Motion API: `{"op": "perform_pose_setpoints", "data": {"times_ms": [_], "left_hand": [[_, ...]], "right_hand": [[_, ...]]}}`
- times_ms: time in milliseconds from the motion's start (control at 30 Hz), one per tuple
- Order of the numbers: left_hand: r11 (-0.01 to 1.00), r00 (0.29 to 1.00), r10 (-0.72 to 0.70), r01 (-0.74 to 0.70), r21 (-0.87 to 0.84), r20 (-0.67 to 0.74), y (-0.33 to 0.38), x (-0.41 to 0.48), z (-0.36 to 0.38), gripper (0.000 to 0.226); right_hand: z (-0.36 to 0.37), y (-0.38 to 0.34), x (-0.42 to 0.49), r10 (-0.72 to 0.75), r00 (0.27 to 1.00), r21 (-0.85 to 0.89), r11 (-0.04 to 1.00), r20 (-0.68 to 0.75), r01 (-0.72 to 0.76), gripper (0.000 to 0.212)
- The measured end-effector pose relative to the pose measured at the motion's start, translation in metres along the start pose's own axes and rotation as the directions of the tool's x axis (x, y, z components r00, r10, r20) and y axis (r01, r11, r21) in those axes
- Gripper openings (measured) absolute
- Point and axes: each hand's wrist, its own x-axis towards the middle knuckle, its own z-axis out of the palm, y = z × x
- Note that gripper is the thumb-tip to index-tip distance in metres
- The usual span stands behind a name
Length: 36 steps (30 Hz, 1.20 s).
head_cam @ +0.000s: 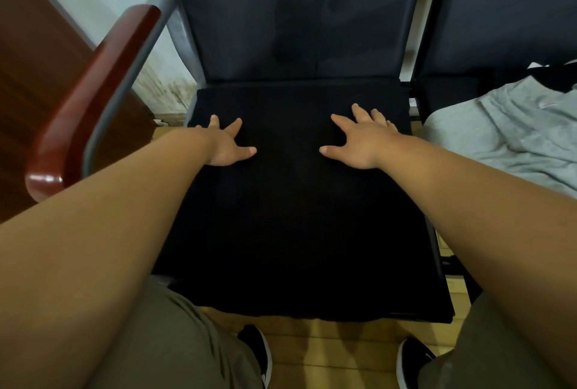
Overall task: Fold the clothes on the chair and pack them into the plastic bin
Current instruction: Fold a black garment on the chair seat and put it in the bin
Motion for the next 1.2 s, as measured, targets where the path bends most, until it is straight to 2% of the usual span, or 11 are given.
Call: {"op": "perform_pose_setpoints", "data": {"times_ms": [333, 600, 733, 833, 933, 1100, 1200], "left_hand": [[1.000, 1.000, 0.005, -0.005, -0.019, -0.019, -0.003, 0.017, -0.005, 0.094], [0.999, 0.998, 0.033, -0.033, 0.003, -0.050, -0.013, -0.038, -0.017, 0.096], [0.989, 0.993, 0.105, -0.110, -0.095, -0.060, -0.027, -0.091, -0.021, 0.087], [0.956, 0.985, 0.153, -0.167, -0.242, -0.075, -0.040, -0.134, -0.013, 0.075], [0.912, 0.984, 0.135, -0.168, -0.374, -0.114, -0.058, -0.166, 0.011, 0.063], [0.902, 0.995, 0.001, -0.044, -0.430, -0.101, -0.087, -0.202, 0.070, 0.046], [0.940, 0.994, -0.009, -0.029, -0.340, -0.109, -0.082, -0.222, 0.100, 0.043]], "right_hand": [[-0.002, 0.007, 0.008, -0.025, 0.998, 0.038, 0.999, -0.057, 0.027, 0.090], [-0.011, 0.003, -0.028, -0.041, 0.995, 0.062, 0.997, -0.090, 0.046, 0.088], [-0.018, -0.005, -0.068, -0.059, 0.996, 0.084, 0.994, -0.063, 0.064, 0.079], [-0.023, -0.009, -0.103, -0.084, 0.996, 0.050, 0.995, -0.043, 0.086, 0.073], [-0.026, -0.010, -0.139, -0.130, 0.991, 0.074, 0.988, -0.039, 0.133, 0.065], [-0.022, -0.004, -0.193, -0.159, 0.987, 0.056, 0.986, 0.005, 0.159, 0.055], [-0.009, 0.003, -0.216, -0.142, 0.990, 0.048, 0.989, 0.021, 0.140, 0.054]]}}
